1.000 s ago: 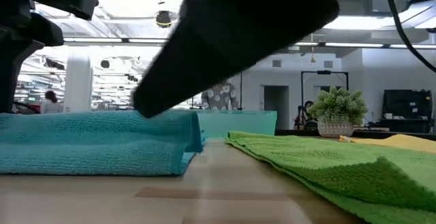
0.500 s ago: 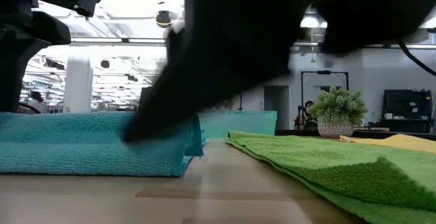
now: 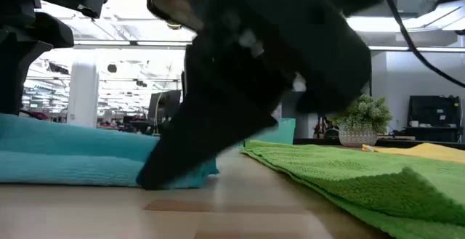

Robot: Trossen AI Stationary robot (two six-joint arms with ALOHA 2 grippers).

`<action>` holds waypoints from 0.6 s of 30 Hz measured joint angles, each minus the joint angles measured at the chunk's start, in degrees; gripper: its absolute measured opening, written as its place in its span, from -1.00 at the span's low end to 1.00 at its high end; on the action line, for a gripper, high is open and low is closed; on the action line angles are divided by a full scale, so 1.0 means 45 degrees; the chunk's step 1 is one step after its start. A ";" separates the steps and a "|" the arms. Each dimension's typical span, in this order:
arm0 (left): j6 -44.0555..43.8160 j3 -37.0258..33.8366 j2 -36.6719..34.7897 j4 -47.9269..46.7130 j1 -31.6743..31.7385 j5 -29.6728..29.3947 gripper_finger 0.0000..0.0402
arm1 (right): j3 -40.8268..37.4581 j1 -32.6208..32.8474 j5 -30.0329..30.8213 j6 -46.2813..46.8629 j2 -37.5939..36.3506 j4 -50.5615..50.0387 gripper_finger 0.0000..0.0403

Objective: Roll microfiber towels into tight, uniform cylinder then place into a basket
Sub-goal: Roll the blue towel

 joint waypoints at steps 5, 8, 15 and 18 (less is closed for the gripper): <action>-0.0038 0.0000 0.0000 -0.0011 -0.0005 0.0004 -0.37 | 0.0033 -0.0106 -0.0049 0.0233 0.0313 0.0260 -0.17; -0.0042 0.0000 0.0000 -0.0059 -0.0005 -0.0009 -0.18 | 0.0033 -0.0111 -0.0078 0.0235 0.0316 0.0234 -0.17; 0.0728 0.0000 0.0000 0.0011 -0.0173 -0.0189 0.11 | 0.0019 -0.0114 -0.0091 0.0233 0.0284 0.0231 -0.19; 0.1169 0.0075 0.0000 0.0030 -0.0650 -0.1190 0.12 | 0.0014 -0.0116 -0.0089 0.0238 0.0284 0.0226 -0.18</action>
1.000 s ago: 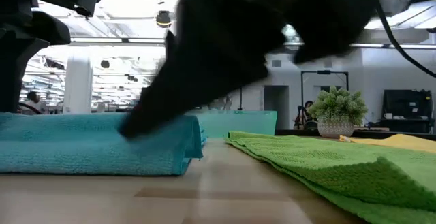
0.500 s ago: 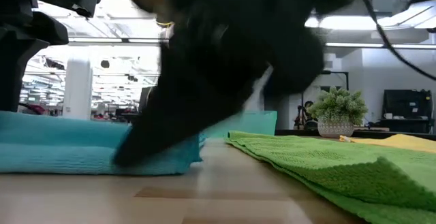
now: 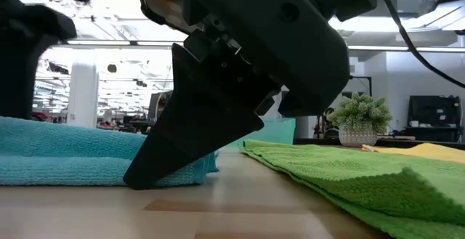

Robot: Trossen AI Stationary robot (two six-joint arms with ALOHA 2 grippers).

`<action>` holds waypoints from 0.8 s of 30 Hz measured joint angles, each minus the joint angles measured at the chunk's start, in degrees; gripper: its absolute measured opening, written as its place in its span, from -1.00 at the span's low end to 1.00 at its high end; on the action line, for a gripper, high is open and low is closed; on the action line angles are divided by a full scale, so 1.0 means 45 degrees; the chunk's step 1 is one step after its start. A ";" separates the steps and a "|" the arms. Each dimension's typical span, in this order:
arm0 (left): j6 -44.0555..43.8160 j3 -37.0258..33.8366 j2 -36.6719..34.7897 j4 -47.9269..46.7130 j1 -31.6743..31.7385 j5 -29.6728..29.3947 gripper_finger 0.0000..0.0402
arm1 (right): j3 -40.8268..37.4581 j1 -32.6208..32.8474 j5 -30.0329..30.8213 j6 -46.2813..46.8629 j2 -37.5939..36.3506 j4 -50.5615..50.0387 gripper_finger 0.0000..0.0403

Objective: Roll microfiber towels into tight, uniform cylinder then place into a basket
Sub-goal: Roll the blue towel

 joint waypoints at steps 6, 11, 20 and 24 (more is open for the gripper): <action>0.0797 0.0081 0.0000 0.1040 -0.1066 -0.1388 0.12 | -0.0005 0.0000 -0.0003 0.0000 0.0000 -0.0005 -0.18; 0.1598 -0.0274 0.0000 0.2589 -0.1667 -0.2365 0.10 | -0.0005 0.0000 -0.0004 0.0005 0.0000 -0.0013 -0.18; 0.1888 -0.0478 0.0944 0.2511 -0.1191 -0.2638 0.10 | -0.0015 0.0005 -0.0004 0.0005 0.0000 -0.0005 -0.20; 0.1419 -0.0415 0.1103 0.1994 -0.0809 -0.2446 0.10 | -0.0015 0.0005 -0.0004 0.0005 0.0000 -0.0014 -0.20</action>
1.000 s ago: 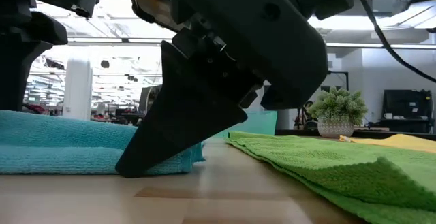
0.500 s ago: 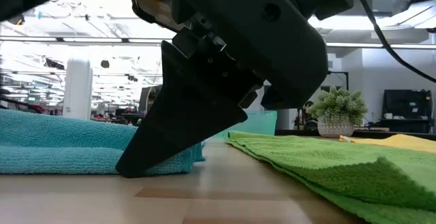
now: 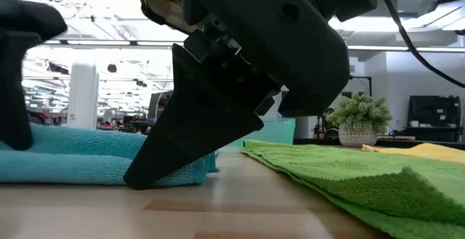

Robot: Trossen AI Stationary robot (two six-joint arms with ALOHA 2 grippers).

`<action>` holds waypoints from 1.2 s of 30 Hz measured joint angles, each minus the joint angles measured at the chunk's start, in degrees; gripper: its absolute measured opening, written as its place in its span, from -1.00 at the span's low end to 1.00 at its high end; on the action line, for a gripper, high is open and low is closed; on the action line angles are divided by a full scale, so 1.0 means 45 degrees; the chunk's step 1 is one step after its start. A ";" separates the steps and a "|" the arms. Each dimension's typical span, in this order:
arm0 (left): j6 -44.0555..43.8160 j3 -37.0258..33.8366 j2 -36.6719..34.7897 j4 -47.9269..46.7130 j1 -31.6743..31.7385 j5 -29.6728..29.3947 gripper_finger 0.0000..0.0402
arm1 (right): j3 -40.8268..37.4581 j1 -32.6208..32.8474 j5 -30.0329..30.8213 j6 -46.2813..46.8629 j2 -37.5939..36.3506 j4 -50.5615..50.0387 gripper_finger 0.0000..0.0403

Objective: Roll microfiber towels into tight, uniform cylinder then place into a basket
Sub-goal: Roll the blue towel

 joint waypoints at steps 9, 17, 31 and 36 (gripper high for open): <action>0.0187 -0.0005 0.0019 -0.0360 0.0391 0.0582 -0.09 | 0.0000 0.0026 -0.0205 0.0006 0.0000 -0.0016 -0.25; 0.0436 -0.0058 0.0068 -0.0092 0.0410 0.0682 -0.71 | -0.0002 0.0146 -0.0238 0.0144 0.0000 -0.0020 -0.37; -0.0041 0.0393 0.0087 0.0030 0.0376 0.1398 -0.98 | 0.0190 0.0398 -0.1295 0.1247 0.0017 -0.0053 -0.93; 0.0372 0.1063 0.0087 0.0264 0.0342 0.2618 -0.99 | 0.0762 0.0768 -0.1835 0.1269 0.0097 -0.0229 -0.86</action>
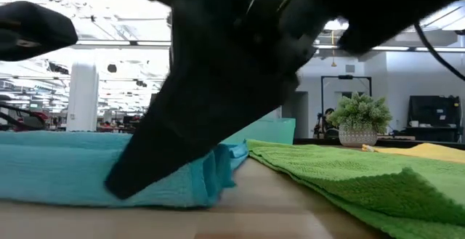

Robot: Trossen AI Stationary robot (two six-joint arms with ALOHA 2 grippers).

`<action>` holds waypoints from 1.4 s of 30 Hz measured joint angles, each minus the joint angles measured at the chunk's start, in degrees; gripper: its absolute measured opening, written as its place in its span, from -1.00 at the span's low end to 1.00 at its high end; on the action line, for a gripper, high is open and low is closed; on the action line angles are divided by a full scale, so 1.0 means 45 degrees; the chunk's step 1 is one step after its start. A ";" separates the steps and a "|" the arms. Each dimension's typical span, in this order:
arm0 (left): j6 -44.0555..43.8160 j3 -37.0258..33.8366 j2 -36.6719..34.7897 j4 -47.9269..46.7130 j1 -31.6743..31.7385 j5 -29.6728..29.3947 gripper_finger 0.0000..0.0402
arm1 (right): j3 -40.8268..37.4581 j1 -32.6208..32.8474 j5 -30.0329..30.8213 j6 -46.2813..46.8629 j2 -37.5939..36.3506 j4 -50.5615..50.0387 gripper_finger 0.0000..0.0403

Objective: Roll microfiber towels into tight, uniform cylinder then place into a basket
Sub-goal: Roll the blue towel

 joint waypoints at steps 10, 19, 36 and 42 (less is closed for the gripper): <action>0.0447 0.0685 -0.0005 -0.0238 -0.0010 0.1117 -0.99 | 0.0995 0.0213 0.0028 0.0495 -0.0005 -0.1047 -0.90; 0.0659 0.1144 -0.0024 -0.0898 0.0170 0.1717 -0.99 | 0.1079 0.0036 -0.0207 0.1741 -0.0053 -0.1272 -0.96; 0.1841 0.0928 -0.0063 -0.1789 0.1404 0.2866 -0.99 | 0.1103 -0.0229 -0.0968 0.3265 -0.0024 -0.1542 -0.95; 0.2189 0.0928 -0.0184 -0.1924 0.1258 0.2194 -0.99 | 0.1127 -0.0258 -0.1067 0.2842 -0.0133 -0.1871 -0.97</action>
